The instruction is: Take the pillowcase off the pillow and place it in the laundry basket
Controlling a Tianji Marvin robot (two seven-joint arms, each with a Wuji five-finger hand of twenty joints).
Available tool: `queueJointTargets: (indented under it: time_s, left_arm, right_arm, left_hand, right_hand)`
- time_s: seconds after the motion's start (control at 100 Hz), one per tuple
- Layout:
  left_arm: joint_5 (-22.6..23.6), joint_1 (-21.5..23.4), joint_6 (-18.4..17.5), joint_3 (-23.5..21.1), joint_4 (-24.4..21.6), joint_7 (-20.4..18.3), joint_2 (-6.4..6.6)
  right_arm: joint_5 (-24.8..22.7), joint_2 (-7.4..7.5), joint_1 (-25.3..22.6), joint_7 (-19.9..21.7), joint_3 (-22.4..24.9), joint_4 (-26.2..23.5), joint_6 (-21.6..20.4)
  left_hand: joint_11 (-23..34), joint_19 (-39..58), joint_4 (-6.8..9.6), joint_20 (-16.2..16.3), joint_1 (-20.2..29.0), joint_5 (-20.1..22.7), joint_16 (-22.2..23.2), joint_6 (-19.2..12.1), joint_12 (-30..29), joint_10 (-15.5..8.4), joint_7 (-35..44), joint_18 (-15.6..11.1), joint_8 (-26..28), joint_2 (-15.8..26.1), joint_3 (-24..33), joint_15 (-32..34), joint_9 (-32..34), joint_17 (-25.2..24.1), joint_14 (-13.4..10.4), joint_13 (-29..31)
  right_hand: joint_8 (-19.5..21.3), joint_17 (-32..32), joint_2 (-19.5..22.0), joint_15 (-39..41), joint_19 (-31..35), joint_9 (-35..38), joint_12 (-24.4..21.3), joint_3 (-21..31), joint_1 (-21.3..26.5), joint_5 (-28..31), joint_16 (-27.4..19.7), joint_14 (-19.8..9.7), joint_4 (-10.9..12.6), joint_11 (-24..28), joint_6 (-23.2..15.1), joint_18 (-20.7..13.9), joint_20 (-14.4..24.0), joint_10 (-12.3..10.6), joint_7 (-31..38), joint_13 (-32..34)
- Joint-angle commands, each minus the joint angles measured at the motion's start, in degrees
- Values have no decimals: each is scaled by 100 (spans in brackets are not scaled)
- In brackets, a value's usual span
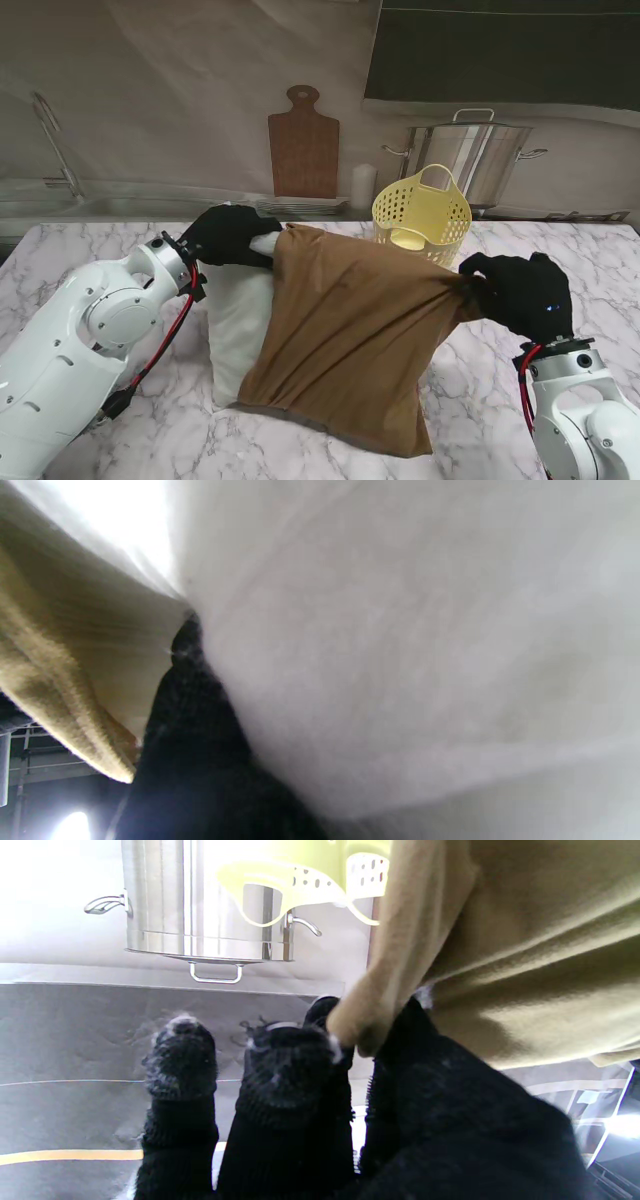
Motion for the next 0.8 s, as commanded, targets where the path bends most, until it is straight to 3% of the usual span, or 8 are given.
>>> queueJointTargets:
  time_s: [0.0,0.46,0.52,0.58,0.64,0.68,0.69,0.79]
  left_arm:
    - [26,16,82,-86,195,-100,58]
    - [146,90,66,-236,429,-56,78]
    - [105,79,53,-215,419,-28,69]
    - [137,58,4,-186,422,108,53]
    - [174,43,-56,-160,422,271,34]
    - [207,37,-94,-150,413,351,24]
    - [213,38,-103,-150,408,366,22]
    - [255,26,-223,-133,404,579,-3]
  right_arm:
    - [-9,-25,-182,-153,87,84,142]
    - [262,-142,-758,-647,370,317,465]
    - [379,-162,-710,-704,318,348,463]
    - [472,-177,-633,-805,269,397,398]
    - [520,-184,-570,-886,255,442,292]
    - [538,-183,-565,-857,262,427,252]
    - [542,-182,-563,-849,265,425,238]
    - [538,-162,-529,-684,292,380,132]
  left_hand:
    - [333,7058,405,140,1166,12,240,-617,170,-55,645,-242,139,406,810,318,199,-60,-188,203]
    - [343,7063,413,167,1169,13,269,-614,186,-58,649,-237,139,402,823,326,207,-40,-183,228]
    - [340,7062,413,169,1172,3,269,-603,186,-54,645,-235,137,407,826,320,196,-44,-178,218]
    - [339,7057,410,170,1165,-9,270,-612,188,-69,645,-239,138,423,823,315,186,-48,-182,210]
    - [336,7042,406,169,1166,-23,268,-614,190,-63,650,-244,142,438,821,303,165,-68,-191,191]
    - [335,7035,403,167,1166,-38,268,-616,191,-71,650,-257,141,446,818,298,154,-67,-194,185]
    - [336,7033,404,166,1169,-39,268,-615,191,-72,650,-260,141,448,819,297,154,-67,-194,184]
    - [341,7014,395,163,1169,-54,268,-618,195,-67,664,-271,142,476,807,290,131,-75,-196,179]
  right_hand:
    - [625,60,248,190,124,176,95,759,417,755,100,-201,181,280,-216,114,-49,93,867,207]
    - [800,154,214,351,39,185,277,912,416,763,212,-190,159,341,-79,154,-155,166,859,221]
    - [470,70,230,48,-24,111,187,686,444,578,174,-112,194,196,-10,124,-202,155,793,174]
    - [-314,-208,342,-645,-138,-189,-96,314,485,94,85,88,338,-188,209,89,-169,140,699,-174]
    - [-1168,-695,369,-1712,-378,-1110,-562,-432,-182,-758,0,329,474,-920,501,53,-146,248,305,-982]
    - [-986,-937,447,-2130,-482,-1751,-1111,-608,-764,-850,65,406,657,-1063,820,47,-65,320,-759,-1408]
    - [-621,-1107,497,-2430,-572,-2140,-1352,-680,-1151,-918,13,474,894,-1255,970,79,-29,361,-1509,-1707]
    - [-750,-1567,334,-3233,-786,-3120,-2044,-1298,-1965,-1588,-245,633,943,-1997,1311,164,59,533,-2503,-2444]
